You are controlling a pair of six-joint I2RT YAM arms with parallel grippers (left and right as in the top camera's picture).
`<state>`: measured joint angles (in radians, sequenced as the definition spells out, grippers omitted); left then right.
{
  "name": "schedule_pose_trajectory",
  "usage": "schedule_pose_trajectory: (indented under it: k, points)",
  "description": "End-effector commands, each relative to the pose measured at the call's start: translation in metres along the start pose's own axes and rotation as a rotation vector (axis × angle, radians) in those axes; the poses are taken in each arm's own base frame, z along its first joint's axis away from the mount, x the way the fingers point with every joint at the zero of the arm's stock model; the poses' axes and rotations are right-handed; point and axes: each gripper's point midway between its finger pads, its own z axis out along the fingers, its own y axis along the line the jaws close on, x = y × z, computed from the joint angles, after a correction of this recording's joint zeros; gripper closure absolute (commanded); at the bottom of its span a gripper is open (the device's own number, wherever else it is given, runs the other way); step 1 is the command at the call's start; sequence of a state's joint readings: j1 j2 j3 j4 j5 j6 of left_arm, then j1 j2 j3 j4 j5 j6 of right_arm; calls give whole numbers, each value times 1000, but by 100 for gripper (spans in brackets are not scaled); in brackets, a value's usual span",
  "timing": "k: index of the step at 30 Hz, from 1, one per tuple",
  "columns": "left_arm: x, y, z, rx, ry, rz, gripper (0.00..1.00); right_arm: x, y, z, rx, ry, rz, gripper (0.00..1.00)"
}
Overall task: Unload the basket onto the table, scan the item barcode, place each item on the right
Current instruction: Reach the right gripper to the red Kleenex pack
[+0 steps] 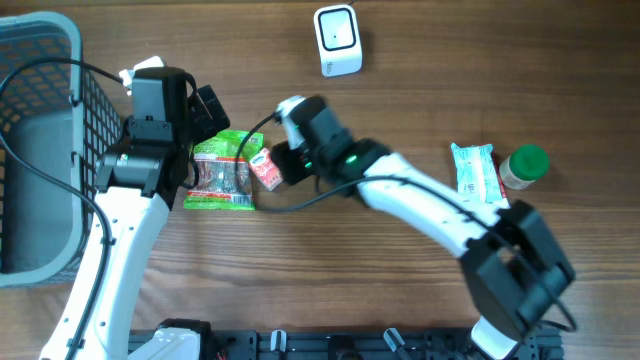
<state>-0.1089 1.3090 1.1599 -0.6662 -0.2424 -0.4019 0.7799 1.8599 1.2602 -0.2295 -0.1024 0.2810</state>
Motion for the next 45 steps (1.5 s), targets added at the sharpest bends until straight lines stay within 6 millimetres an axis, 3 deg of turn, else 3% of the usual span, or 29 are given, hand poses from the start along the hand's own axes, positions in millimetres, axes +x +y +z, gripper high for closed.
schedule_pose_trajectory:
  k: [1,7,14,28,31,36,45]
  points:
    - [-7,3,-2,-12,-20,-2,0,11,-11,20,163,-18,-76,55]
    - [-7,3,-2,-12,-20,-2,0,27,-3,43,215,-7,-195,59]
    - [-7,3,-2,-12,-20,-2,0,38,4,55,217,5,-235,58]
    - [-7,3,-2,-12,-20,-2,0,63,-5,75,227,69,-240,58]
    - [-7,3,-2,-12,-20,-2,0,64,-8,75,245,73,-241,58]
    - [-7,3,-2,-12,-20,-2,0,63,-43,56,454,78,-232,64]
    - [-7,3,-2,-12,-20,-2,0,85,-57,20,518,230,-242,65]
